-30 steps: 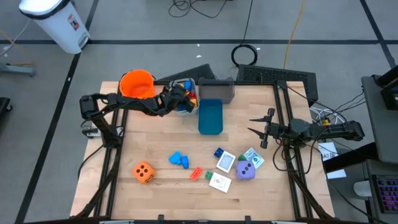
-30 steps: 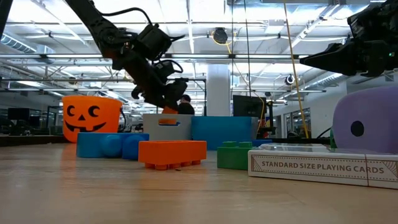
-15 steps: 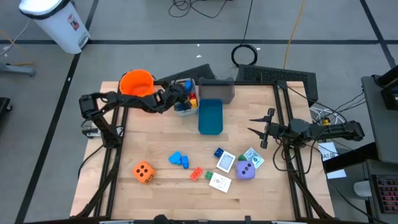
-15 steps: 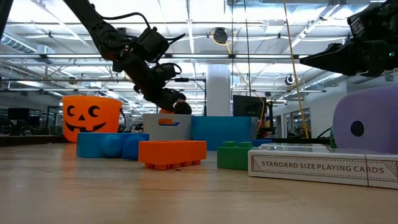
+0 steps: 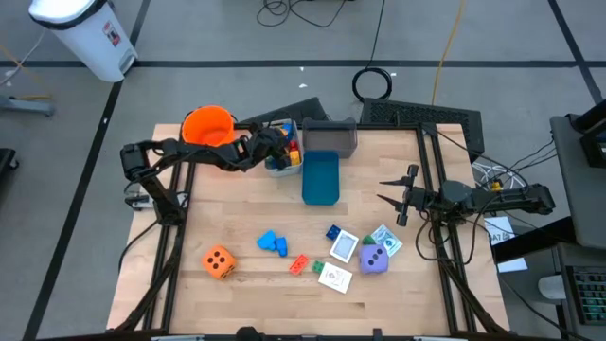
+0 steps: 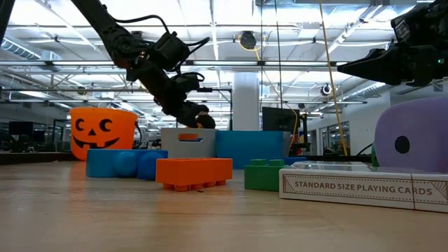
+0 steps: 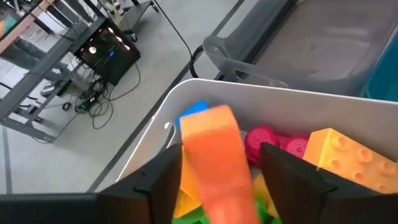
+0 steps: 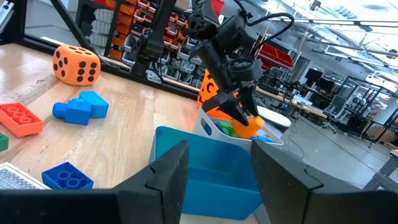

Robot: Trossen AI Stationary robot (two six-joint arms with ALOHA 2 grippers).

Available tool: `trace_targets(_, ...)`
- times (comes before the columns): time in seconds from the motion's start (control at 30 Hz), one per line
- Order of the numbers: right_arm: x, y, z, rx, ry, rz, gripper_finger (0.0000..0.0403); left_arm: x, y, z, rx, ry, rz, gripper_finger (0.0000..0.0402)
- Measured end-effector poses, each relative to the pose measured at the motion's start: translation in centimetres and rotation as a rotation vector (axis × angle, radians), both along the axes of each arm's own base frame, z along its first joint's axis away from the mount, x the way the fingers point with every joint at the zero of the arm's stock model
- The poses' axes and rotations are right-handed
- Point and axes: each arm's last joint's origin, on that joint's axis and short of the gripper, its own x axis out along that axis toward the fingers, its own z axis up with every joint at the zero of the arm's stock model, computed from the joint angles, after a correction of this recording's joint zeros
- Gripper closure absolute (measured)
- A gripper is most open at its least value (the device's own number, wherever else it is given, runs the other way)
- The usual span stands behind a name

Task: Pick & Place Toys
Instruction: Put the orange 1 stud gamepiece into the white bin, then put the small blue gamepiece into the white bin

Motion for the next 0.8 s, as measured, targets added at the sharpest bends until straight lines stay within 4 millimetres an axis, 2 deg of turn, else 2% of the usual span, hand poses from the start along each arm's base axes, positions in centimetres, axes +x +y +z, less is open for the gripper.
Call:
trace_targets(0.23,0.0,0.0,0.0,0.000,0.000,0.000,0.0234,-0.2,-0.3,-0.2,-0.058,-0.014,0.036,0.0096)
trace_targets(0.4,0.0,0.0,0.0,-0.001,0.000,-0.001,0.0234,-0.3,-1.9,1.5,-0.048,-0.031,-0.009,0.0067)
trace_targets(0.6,0.0,0.0,0.0,-0.004,0.001,-0.001,0.0234,-0.1,-5.6,5.4,-0.082,-0.240,-0.112,0.0060)
trace_targets(0.73,0.0,0.0,0.0,-0.004,0.001,-0.001,0.0234,0.4,-9.1,8.2,-0.144,-0.413,-0.343,0.0065)
trace_targets(0.8,0.0,0.0,0.0,-0.004,0.001,-0.002,0.0234,0.8,-11.1,10.1,-0.153,-0.498,-0.469,0.0066)
